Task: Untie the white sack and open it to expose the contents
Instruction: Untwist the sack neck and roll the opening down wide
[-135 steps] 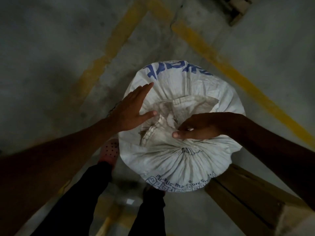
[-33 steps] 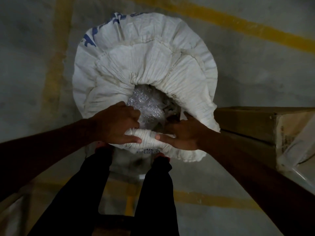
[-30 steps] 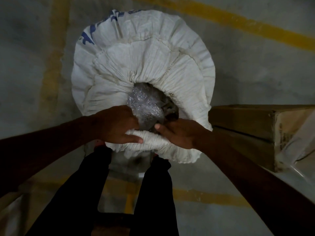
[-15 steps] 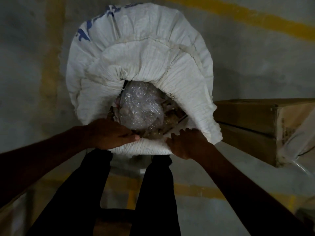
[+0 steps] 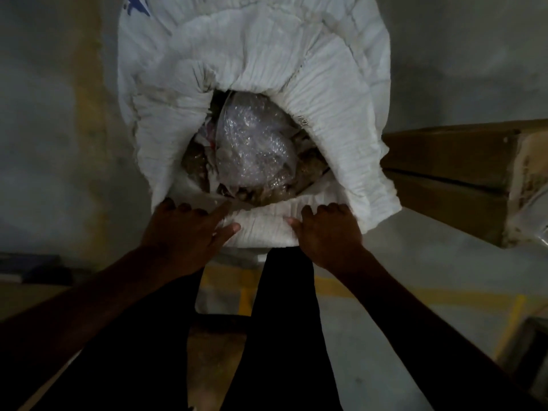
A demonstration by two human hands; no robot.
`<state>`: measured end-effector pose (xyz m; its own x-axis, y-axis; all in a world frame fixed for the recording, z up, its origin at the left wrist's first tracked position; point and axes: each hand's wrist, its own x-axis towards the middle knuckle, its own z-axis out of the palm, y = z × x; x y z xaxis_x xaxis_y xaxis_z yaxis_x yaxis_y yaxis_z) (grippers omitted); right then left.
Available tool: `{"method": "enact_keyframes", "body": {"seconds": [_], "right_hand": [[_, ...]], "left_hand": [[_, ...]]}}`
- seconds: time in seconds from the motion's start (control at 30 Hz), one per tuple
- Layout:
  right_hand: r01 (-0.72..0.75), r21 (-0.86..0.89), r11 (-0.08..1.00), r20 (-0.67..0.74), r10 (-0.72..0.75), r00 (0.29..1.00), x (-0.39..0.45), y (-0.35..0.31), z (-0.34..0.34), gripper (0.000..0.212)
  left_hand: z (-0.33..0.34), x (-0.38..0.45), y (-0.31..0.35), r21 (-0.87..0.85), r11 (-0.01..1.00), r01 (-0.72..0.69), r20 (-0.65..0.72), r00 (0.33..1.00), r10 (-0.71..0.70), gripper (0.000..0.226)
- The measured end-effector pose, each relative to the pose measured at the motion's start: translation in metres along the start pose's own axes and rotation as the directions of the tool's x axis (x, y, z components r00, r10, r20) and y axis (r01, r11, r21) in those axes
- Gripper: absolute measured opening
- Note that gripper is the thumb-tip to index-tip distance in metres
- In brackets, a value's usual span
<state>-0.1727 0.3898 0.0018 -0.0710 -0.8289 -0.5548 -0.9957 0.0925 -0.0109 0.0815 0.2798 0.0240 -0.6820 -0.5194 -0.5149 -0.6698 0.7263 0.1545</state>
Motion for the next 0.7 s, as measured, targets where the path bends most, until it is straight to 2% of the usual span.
{"method": "enact_keyframes", "body": {"seconds": [0.1,0.2,0.23,0.3,0.33,0.4,0.5,0.57,0.63,0.7], "right_hand": [[-0.019,0.036,0.999,-0.005,0.019,1.0,0.005,0.001,-0.007,0.059],[-0.114,0.276,0.955,-0.048,0.132,0.99,0.022,0.002,-0.015,0.066],[-0.15,0.409,0.9,-0.059,0.191,0.98,0.03,0.003,-0.018,0.067],[-0.199,0.669,0.716,-0.032,0.295,0.955,0.051,0.007,-0.027,0.063],[-0.202,0.753,0.626,-0.023,0.332,0.943,0.062,0.007,-0.033,0.06],[-0.173,0.871,0.459,-0.029,0.4,0.916,0.08,0.006,-0.042,0.056],[-0.148,0.975,0.168,0.049,0.485,0.873,0.097,0.002,-0.056,0.047],[-0.114,0.993,0.009,0.09,0.552,0.829,0.104,0.002,-0.063,0.052],[-0.042,0.997,-0.069,0.075,0.6,0.797,0.11,0.003,-0.07,0.059],[0.046,0.994,-0.097,0.025,0.629,0.777,0.117,0.006,-0.078,0.064]], "left_hand": [[0.001,0.001,-0.004,-0.056,0.998,0.035,-0.01,0.999,-0.036,0.064],[-0.009,0.024,-0.004,-0.195,0.978,0.069,-0.056,0.995,-0.082,0.075],[-0.012,0.035,-0.004,-0.249,0.965,0.084,-0.067,0.992,-0.103,0.084],[-0.019,0.059,-0.004,-0.362,0.922,0.138,-0.049,0.985,-0.167,0.1],[-0.022,0.072,-0.004,-0.419,0.89,0.179,-0.023,0.978,-0.208,0.103],[-0.034,0.096,-0.003,-0.512,0.816,0.267,0.042,0.957,-0.287,0.095],[-0.055,0.127,-0.004,-0.591,0.738,0.327,0.067,0.931,-0.359,0.071],[-0.067,0.142,-0.01,-0.666,0.674,0.32,0.065,0.925,-0.376,0.064],[-0.074,0.152,-0.015,-0.737,0.608,0.295,0.041,0.917,-0.396,0.066],[-0.079,0.16,-0.015,-0.803,0.552,0.226,-0.029,0.909,-0.415,0.07]]}}
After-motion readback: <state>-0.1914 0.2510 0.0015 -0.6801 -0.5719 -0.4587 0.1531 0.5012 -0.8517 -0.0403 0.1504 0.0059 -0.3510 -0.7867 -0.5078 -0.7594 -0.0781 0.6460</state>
